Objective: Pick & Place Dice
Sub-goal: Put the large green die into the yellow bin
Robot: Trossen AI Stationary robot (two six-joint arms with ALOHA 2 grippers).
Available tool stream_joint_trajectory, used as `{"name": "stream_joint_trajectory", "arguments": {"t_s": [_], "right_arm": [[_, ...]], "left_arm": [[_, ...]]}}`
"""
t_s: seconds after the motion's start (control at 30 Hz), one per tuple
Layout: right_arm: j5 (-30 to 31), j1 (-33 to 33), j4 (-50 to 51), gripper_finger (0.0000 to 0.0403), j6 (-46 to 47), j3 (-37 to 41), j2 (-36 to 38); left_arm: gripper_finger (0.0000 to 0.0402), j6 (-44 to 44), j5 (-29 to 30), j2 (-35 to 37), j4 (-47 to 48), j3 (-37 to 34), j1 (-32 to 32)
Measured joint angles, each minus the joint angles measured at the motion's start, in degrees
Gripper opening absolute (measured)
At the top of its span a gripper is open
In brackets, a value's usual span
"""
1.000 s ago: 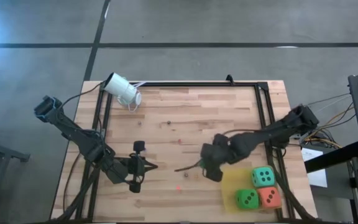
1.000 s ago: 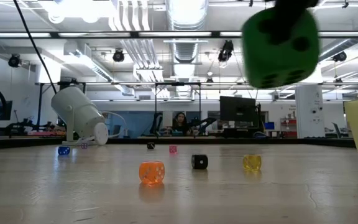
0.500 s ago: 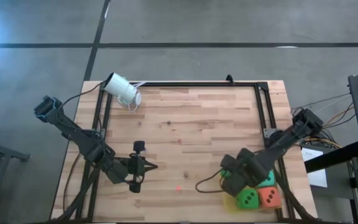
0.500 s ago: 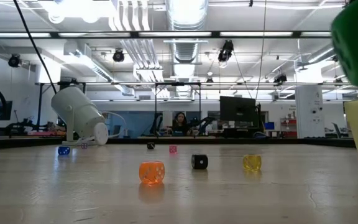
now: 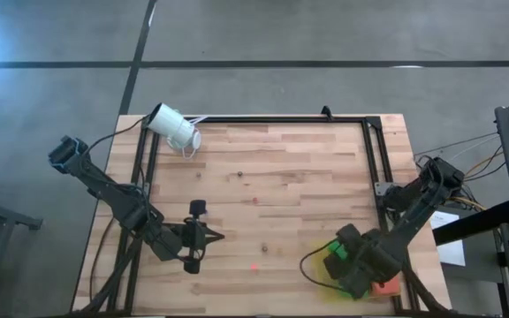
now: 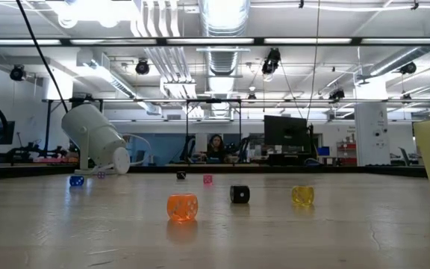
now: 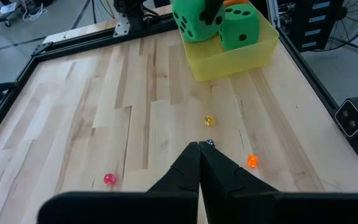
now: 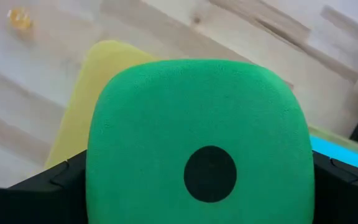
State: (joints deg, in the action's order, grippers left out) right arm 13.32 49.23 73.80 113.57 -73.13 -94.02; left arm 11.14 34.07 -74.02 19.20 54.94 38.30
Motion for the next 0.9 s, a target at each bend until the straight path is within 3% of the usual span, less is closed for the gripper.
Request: {"name": "stream_joint_trajectory", "arguments": {"t_s": [0.4, 0.9], "right_arm": [[-0.43, 1.81, -1.96, 0.0359, 9.15, 5.33, 0.02], [-3.07, 1.77, -5.46, 0.0359, 8.55, 8.06, 0.00]], "left_arm": [[0.0006, -0.02, -0.01, 0.00, 0.00, 0.00, 0.00], [0.0006, -0.17, -0.01, 0.00, 0.00, 0.00, -0.04]]}}
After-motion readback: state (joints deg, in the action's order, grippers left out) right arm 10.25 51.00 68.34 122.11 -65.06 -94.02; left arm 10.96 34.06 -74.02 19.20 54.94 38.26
